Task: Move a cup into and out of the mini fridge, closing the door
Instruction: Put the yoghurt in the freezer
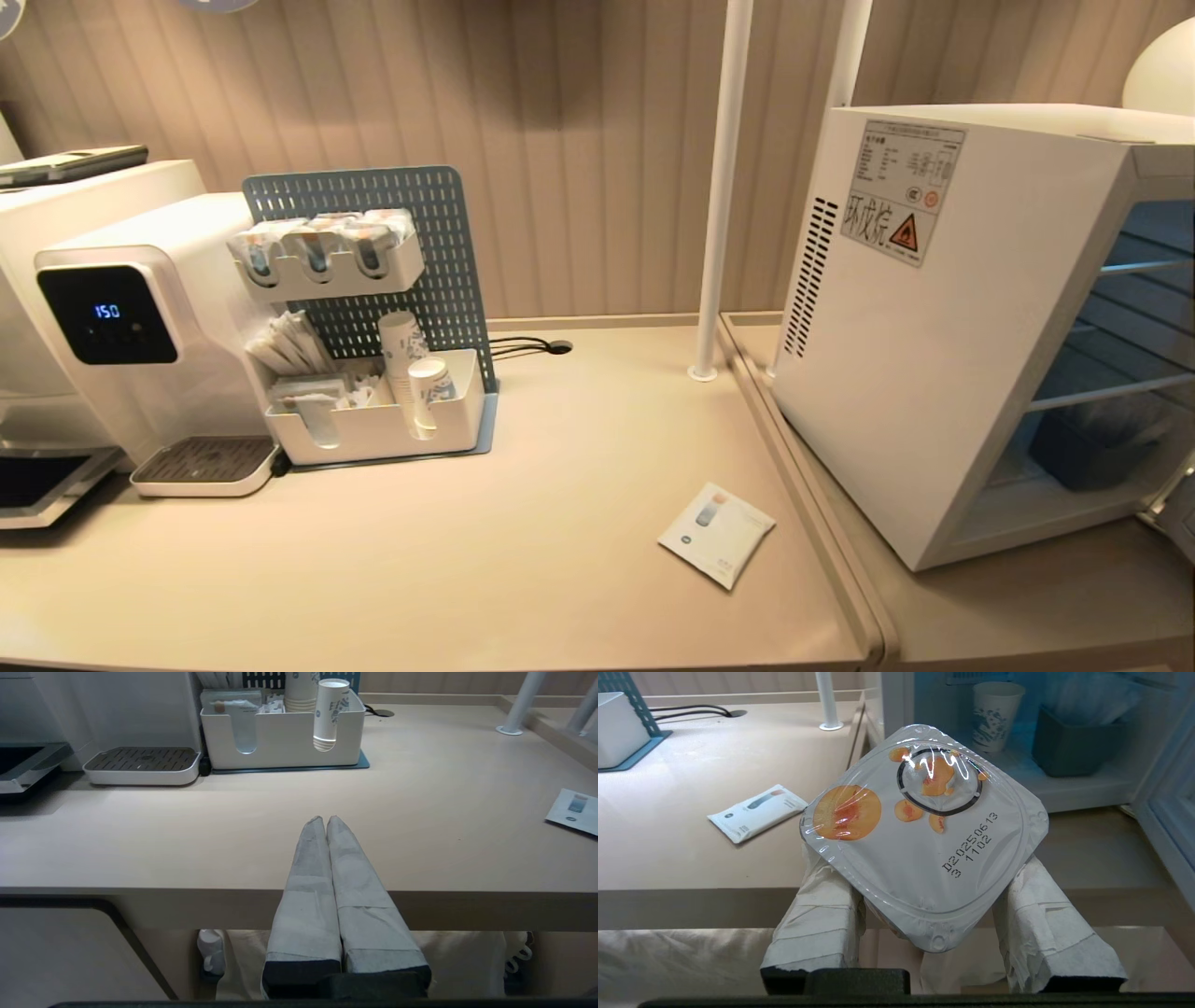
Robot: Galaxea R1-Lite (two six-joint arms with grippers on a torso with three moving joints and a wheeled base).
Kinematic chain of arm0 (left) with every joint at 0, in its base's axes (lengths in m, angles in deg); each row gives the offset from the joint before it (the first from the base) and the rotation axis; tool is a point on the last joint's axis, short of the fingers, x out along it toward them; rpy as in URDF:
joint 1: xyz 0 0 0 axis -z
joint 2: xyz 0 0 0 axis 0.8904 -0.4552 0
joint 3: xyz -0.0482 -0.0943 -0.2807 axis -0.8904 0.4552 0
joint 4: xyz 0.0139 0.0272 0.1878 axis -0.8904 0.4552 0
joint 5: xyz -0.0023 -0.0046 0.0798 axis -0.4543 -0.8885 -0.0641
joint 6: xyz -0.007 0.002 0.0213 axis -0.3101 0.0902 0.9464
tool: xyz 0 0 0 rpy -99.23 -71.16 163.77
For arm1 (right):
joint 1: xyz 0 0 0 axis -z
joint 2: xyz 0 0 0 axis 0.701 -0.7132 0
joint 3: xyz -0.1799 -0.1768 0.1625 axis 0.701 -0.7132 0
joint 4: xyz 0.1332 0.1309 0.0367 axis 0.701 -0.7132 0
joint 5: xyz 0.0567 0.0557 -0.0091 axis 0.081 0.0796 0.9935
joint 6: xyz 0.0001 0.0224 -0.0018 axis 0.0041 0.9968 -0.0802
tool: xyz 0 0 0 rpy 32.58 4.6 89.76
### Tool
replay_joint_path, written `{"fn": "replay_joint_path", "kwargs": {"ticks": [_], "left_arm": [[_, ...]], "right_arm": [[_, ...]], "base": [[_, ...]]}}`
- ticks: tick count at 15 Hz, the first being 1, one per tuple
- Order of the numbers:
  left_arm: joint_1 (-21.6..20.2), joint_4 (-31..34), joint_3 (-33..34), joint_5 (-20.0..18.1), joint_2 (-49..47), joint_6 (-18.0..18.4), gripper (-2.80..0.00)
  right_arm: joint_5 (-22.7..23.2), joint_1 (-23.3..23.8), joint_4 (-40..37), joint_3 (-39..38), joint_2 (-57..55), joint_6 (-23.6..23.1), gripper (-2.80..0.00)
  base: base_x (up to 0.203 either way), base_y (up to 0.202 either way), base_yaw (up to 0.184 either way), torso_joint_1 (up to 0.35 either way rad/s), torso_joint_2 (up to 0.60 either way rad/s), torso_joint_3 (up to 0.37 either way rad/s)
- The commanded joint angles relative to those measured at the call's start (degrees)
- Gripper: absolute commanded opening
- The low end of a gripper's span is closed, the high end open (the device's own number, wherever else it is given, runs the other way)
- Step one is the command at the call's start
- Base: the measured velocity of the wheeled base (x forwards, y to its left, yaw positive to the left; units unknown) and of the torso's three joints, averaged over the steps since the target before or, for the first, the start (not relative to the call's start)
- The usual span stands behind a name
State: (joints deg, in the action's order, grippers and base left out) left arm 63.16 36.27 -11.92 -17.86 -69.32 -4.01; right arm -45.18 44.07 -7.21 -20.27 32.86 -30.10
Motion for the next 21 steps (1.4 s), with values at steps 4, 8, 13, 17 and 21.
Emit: {"fn": "replay_joint_path", "kwargs": {"ticks": [4, 8, 13, 17, 21], "left_arm": [[0.02, 0.0, 0.09, 0.07, -0.09, -0.06, -2.8], [0.02, 0.0, 0.09, 0.07, -0.09, 0.02, -2.8], [0.02, 0.0, 0.09, 0.07, -0.09, -0.02, -2.8], [0.02, 0.0, 0.09, 0.07, -0.09, -0.06, -2.8], [0.02, 0.0, 0.09, 0.07, -0.09, 0.02, -2.8]], "right_arm": [[0.02, 0.04, -0.02, 0.0, -0.16, -0.05, -2.8], [0.02, 0.06, 0.04, 0.0, -0.07, -0.05, -2.8], [0.02, 0.0, 0.07, 0.0, -0.07, -0.05, -2.8], [0.02, 0.0, 0.05, 0.04, -0.07, -0.05, -2.8], [0.29, 0.0, -1.05, 0.43, -0.07, -0.23, -2.8]], "base": [[-0.021, 0.0, -0.002, 0.001, 0.0, 0.001], [-0.153, -0.036, -0.006, 0.004, 0.0, 0.001], [-0.007, -0.111, 0.0, 0.001, 0.01, 0.001], [0.0, -0.199, 0.002, 0.003, 0.01, 0.004], [0.0, -0.093, 0.001, 0.003, 0.0, 0.004]]}}
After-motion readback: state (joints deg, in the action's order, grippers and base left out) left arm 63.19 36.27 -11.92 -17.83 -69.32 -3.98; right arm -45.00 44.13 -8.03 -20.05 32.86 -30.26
